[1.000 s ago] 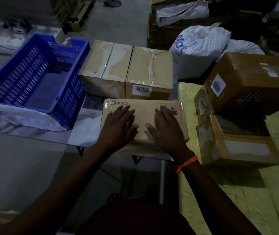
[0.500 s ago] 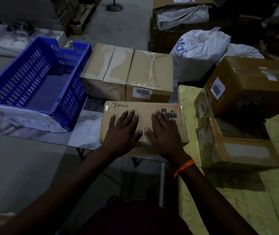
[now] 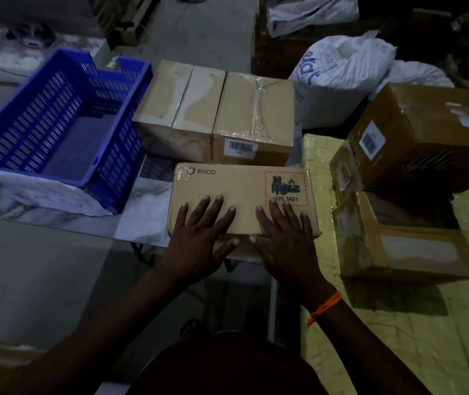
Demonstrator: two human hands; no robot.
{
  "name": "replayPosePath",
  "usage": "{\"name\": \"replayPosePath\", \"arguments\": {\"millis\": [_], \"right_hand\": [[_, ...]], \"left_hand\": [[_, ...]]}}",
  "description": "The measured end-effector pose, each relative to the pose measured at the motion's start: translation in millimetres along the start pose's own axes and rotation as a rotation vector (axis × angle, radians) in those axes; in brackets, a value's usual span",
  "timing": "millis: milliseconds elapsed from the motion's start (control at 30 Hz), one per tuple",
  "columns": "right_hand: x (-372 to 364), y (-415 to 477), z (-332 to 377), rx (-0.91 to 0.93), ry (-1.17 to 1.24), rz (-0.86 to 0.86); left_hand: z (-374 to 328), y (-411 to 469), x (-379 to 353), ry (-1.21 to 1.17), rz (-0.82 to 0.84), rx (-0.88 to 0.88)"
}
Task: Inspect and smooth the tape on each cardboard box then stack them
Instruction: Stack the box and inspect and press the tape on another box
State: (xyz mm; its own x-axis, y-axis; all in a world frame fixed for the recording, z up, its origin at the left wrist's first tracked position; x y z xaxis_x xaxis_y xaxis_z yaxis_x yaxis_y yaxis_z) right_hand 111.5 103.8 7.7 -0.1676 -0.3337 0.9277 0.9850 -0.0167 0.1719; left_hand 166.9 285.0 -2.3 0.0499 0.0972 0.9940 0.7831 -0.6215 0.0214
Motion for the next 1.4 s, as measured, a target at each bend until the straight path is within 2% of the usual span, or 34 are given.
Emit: {"name": "replayPosePath", "arguments": {"millis": [167, 200, 267, 333, 400, 467, 500, 567, 733, 867, 1000, 1233, 1400], "right_hand": [[6.6, 9.9, -6.2, -0.044, 0.083, 0.092], [13.2, 15.1, -7.0, -0.030, 0.112, 0.067], [27.8, 24.8, -19.9, -0.019, 0.161, -0.090], [39.0, 33.5, -47.6, -0.206, 0.246, -0.186], [37.1, 40.2, -74.7, -0.443, 0.413, -0.126], [28.8, 45.4, -86.7, -0.594, 0.702, -0.051], [26.1, 46.2, -89.4, -0.633, 0.820, -0.050], [26.9, 44.0, -90.8, -0.664, 0.908, -0.076], [31.9, 21.3, -94.7, -0.743, 1.165, -0.230], [30.3, 10.7, -90.7, -0.790, 1.289, -0.280], [23.5, 6.4, -80.7, -0.773, 1.283, -0.235], [1.9, -18.2, -86.3, -0.750, 1.307, -0.293], [-11.6, -33.1, -100.7, -0.726, 1.251, -0.305]], "left_hand": [[4.3, 8.1, 15.1, -0.097, -0.007, 0.038], [7.4, 10.7, 21.4, -0.128, -0.032, 0.055], [19.2, 15.1, 35.4, -0.134, -0.152, 0.097], [43.8, 19.1, 38.4, -0.213, -0.217, 0.228], [68.0, 22.5, 33.8, -0.414, -0.163, 0.372], [79.3, 25.9, 31.2, -0.723, -0.089, 0.440], [80.0, 26.2, 30.3, -0.873, -0.053, 0.466], [82.4, 24.0, 32.8, -1.064, -0.041, 0.535], [93.9, 0.2, 36.8, -1.341, -0.229, 0.737], [91.9, -6.7, 39.1, -1.427, -0.276, 0.794], [90.4, -9.8, 28.6, -1.244, -0.261, 0.770], [95.5, -40.8, -0.6, -1.243, -0.242, 0.782], [83.5, -55.2, -31.6, -1.356, -0.103, 0.851]]}}
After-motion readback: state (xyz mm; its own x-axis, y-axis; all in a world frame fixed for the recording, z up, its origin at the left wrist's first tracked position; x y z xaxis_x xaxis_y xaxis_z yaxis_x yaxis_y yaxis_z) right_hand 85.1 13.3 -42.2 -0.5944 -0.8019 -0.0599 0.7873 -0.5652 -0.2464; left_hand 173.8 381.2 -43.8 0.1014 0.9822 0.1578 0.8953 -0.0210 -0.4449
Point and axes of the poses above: each hand's wrist, its own y-axis towards the middle knuckle, its own x-axis out of the back of the hand, z = x × y, the point moved 7 cm from there along y, towards the middle knuckle, and after that the axes turned 9 degrees about y, right-handed, at the moved point
